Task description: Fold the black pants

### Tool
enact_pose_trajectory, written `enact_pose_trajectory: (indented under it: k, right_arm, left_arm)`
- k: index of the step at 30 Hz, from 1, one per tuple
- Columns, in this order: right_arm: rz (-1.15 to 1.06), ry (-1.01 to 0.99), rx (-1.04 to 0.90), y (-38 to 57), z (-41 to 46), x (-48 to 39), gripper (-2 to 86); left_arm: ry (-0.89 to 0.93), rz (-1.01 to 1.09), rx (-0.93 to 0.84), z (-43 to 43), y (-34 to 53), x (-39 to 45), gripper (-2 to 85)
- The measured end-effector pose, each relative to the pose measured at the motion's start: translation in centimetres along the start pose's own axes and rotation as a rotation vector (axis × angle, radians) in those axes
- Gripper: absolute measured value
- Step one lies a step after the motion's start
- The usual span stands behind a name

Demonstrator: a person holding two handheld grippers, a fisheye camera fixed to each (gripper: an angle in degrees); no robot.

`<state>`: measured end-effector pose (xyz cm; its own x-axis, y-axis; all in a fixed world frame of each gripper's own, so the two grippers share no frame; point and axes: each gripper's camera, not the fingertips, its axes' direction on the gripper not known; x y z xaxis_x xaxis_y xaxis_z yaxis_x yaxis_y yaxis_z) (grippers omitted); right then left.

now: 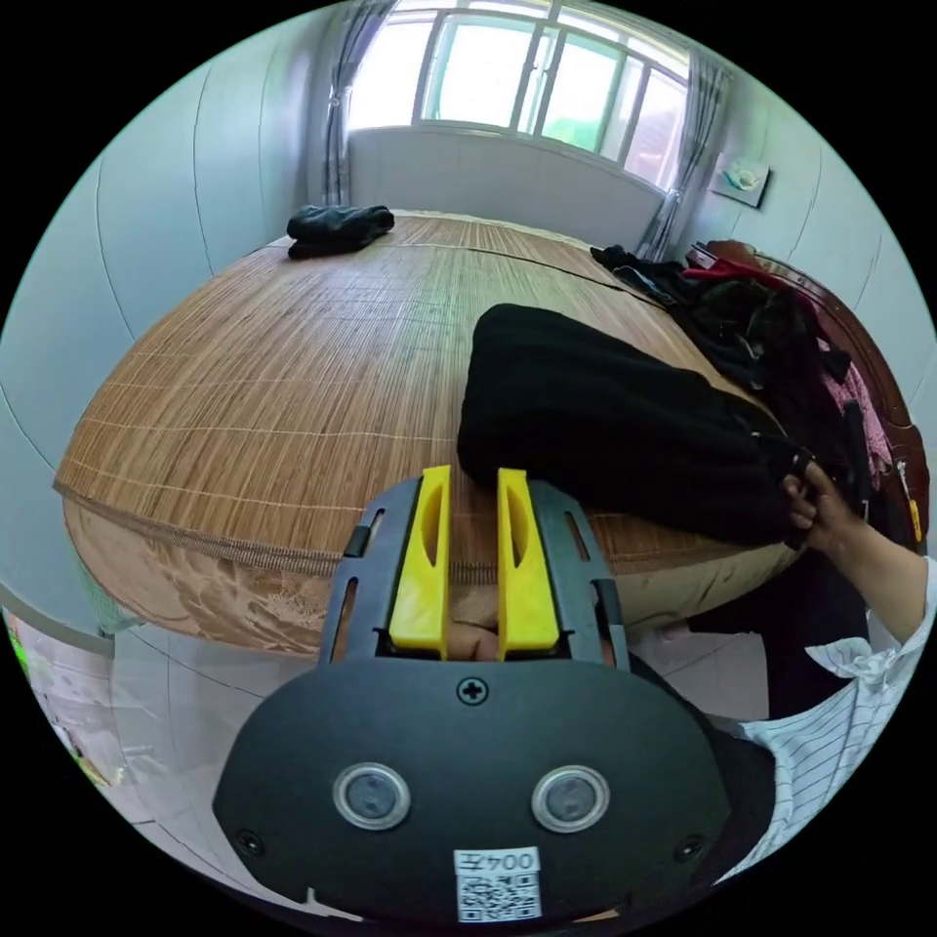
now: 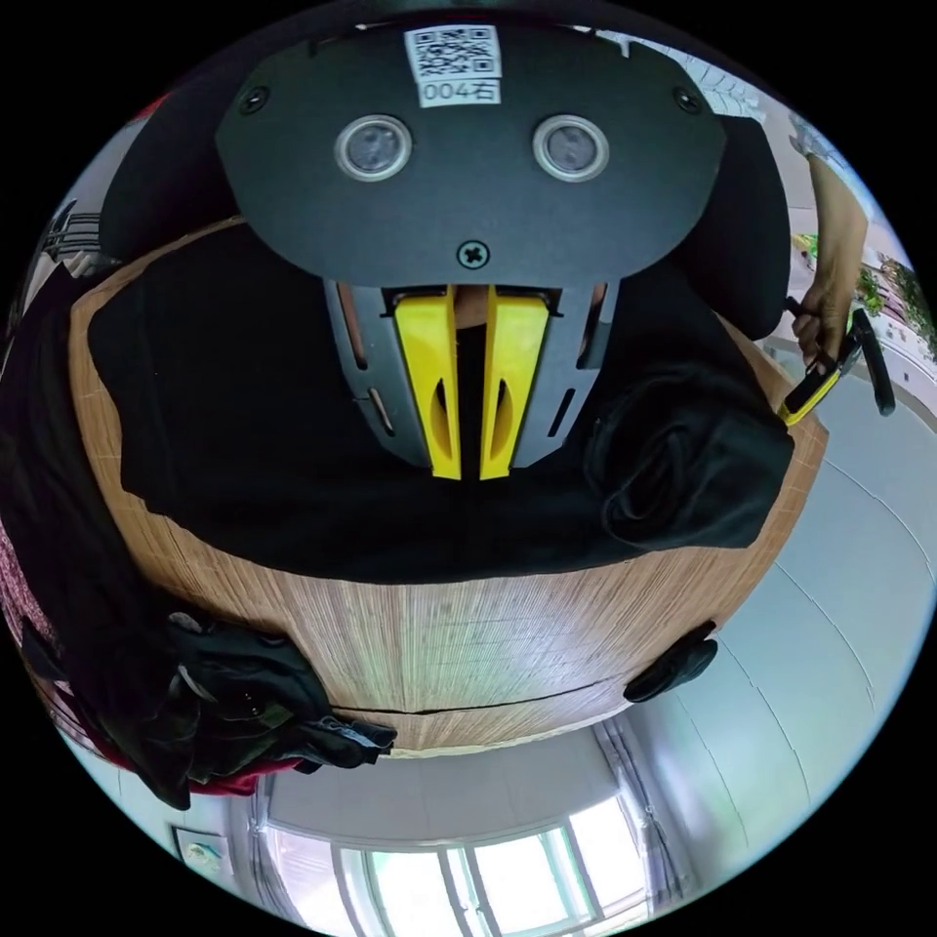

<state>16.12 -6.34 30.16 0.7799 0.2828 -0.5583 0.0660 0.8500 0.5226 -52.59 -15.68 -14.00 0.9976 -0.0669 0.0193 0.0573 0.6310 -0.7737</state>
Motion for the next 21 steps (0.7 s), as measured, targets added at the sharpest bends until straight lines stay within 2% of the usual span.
enact_pose_trajectory:
  k: [3,4,5,7,9,10,11,12,13,15,17,19,21]
  right_arm:
    - [-0.124,-0.018,0.140,-1.7,-3.0,-2.9,2.4]
    - [-0.203,-0.069,0.159,-2.6,-3.4,-4.8,2.7]
    - [-0.282,-0.123,0.152,-3.7,-3.1,-6.9,4.1]
    - [-0.371,-0.187,0.106,-5.3,-1.5,-9.5,5.5]
    - [-0.394,-0.192,-0.020,-6.7,1.9,-10.7,6.2]
    - [-0.396,-0.175,-0.108,-6.8,4.7,-10.5,6.3]
    - [-0.368,-0.239,-0.034,-6.6,5.3,-9.0,6.1]
    - [-0.346,-0.274,-0.044,-6.9,5.6,-8.3,6.1]
    - [-0.307,-0.340,-0.066,-7.8,6.0,-7.0,6.0]
    - [-0.282,-0.406,-0.073,-8.7,6.5,-5.7,6.0]
    - [-0.282,-0.428,-0.105,-10.6,6.3,-5.0,5.9]
    - [-0.293,-0.417,-0.114,-13.1,5.3,-5.5,5.9]
    - [-0.329,-0.496,-0.123,-16.5,4.5,-6.5,6.4]
  left_arm:
    - [0.041,-0.119,0.098,-4.8,-0.2,-2.2,3.8]
    - [0.118,-0.158,0.213,-7.0,-1.0,-2.3,3.5]
    - [0.187,-0.165,0.306,-8.3,-2.4,-1.6,3.2]
    - [0.257,-0.160,0.339,-8.3,-5.8,0.2,3.0]
    - [0.263,-0.175,0.298,-6.4,-9.4,2.1,2.8]
    - [0.197,-0.215,0.240,-4.5,-11.2,2.9,2.7]
    - [0.139,-0.265,0.158,-1.9,-12.2,3.2,2.6]
    - [0.115,-0.285,0.101,-0.4,-12.4,3.2,2.6]
    - [0.074,-0.298,-0.039,2.9,-12.3,3.2,2.5]
    - [-0.008,-0.216,0.015,4.1,-10.8,4.1,2.4]
    - [-0.043,-0.195,-0.007,3.6,-11.3,4.6,2.3]
    - [-0.020,-0.190,-0.002,3.2,-11.4,4.0,2.1]
    - [0.064,-0.214,0.035,2.7,-10.9,2.6,1.8]
